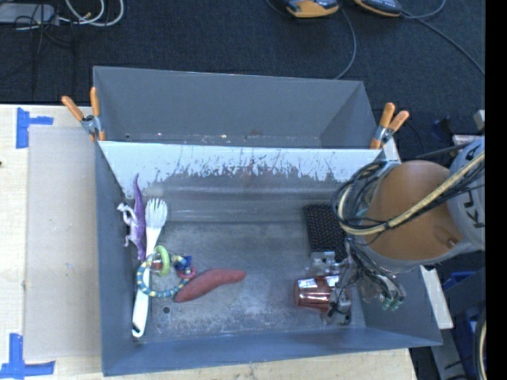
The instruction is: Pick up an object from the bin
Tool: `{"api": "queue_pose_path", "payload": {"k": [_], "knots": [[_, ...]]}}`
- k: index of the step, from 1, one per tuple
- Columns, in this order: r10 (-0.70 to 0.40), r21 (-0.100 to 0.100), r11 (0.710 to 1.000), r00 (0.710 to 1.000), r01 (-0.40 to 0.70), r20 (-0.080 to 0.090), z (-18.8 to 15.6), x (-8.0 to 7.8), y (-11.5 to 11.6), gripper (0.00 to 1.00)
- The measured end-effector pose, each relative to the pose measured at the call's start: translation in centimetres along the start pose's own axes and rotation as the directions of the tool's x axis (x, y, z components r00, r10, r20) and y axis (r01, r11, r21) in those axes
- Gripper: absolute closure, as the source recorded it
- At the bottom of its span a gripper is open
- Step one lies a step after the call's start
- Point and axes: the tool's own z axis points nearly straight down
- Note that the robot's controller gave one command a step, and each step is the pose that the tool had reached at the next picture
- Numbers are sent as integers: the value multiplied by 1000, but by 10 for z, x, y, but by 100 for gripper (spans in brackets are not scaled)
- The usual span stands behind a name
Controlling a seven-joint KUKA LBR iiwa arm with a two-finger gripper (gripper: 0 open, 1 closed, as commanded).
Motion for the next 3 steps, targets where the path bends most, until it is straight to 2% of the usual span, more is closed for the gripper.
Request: {"api": "queue_pose_path", "payload": {"k": [1, 2, 3], "knots": [[-18, 1, 1000, 1000, 18, 13, 63, 3, 14, 100], [-19, 1, 1000, 1000, 19, 13, 63, 3, 14, 100], [-14, -1, 1000, 1000, 14, 0, 15, 7, 13, 100]]}}
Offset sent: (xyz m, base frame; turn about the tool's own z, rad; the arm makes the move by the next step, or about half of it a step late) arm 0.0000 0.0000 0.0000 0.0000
